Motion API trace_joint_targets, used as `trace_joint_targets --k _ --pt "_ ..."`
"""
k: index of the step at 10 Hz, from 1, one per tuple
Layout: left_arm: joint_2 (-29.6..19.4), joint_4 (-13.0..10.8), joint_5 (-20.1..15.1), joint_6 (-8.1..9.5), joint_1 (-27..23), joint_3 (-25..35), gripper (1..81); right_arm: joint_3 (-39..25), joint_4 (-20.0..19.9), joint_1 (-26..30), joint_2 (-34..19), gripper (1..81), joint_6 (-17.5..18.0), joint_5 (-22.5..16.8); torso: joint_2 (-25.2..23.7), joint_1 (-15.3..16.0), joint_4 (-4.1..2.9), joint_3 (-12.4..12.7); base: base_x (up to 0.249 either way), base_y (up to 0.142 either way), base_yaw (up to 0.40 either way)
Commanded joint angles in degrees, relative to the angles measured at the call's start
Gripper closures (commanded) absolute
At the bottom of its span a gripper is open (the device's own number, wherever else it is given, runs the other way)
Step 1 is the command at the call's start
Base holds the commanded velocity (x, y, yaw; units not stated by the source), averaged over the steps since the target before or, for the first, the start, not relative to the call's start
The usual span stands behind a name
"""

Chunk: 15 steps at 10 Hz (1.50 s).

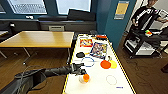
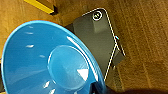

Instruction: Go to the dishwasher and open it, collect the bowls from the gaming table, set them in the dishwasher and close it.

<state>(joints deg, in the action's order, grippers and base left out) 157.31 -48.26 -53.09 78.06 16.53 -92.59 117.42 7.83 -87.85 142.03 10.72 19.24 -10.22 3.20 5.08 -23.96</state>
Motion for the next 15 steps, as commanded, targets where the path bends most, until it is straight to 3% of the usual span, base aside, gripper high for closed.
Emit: trace_joint_targets --k 1,4,6,8,10,11,12,13,15 --pt "2.4 -3.1 -2.4 0.43 -7.8 -0.7 1.0 -0.2 0.9 1.2 -2.0 81.1 0.1 -3.0 0.0 0.0 0.00 0.0 0.000 0.000 0.000" --pt "3.8 -3.4 -2.3 -0.10 -6.1 -3.4 1.0 0.5 1.0 1.4 -1.5 81.1 0.1 -3.6 0.0 0.0 0.00 0.0 0.000 0.000 0.000" --pt "4.3 -5.6 -2.4 -0.10 -5.1 -3.6 1.0 1.1 1.0 1.4 -1.1 81.1 0.1 -3.6 0.0 0.0 0.00 0.0 0.000 0.000 0.000" --pt "4.2 -6.2 -2.8 0.34 -5.0 -3.6 1.0 1.3 1.1 1.7 -0.8 81.1 0.1 -3.7 0.0 0.0 0.00 0.0 0.000 0.000 0.000" --pt "4.3 -6.7 -4.3 3.51 -4.8 -3.7 1.0 1.4 1.2 1.9 -0.5 81.1 0.1 -3.7 0.0 0.0 0.00 0.0 0.000 0.000 0.000" --pt "4.3 -7.8 -5.3 6.01 -4.8 -3.7 1.0 1.4 1.2 1.9 -0.5 81.1 0.1 -3.7 0.0 0.0 0.00 0.0 0.000 0.000 0.000" --pt "4.5 -10.0 -6.3 10.16 -4.8 -3.7 1.0 1.4 1.2 1.9 -0.5 81.1 0.1 -3.7 0.0 0.0 0.00 0.0 0.000 0.000 0.000" --pt "4.8 -11.4 -7.6 11.86 -4.8 -3.6 1.0 1.4 1.3 1.9 -0.5 81.1 0.1 -3.7 0.0 0.0 0.00 0.0 0.000 0.000 0.000" --pt "6.0 -12.5 -8.1 12.21 -4.6 -3.8 1.0 1.5 1.3 2.0 -0.4 81.1 0.1 -3.7 0.0 0.0 0.00 0.0 0.000 0.000 0.000"
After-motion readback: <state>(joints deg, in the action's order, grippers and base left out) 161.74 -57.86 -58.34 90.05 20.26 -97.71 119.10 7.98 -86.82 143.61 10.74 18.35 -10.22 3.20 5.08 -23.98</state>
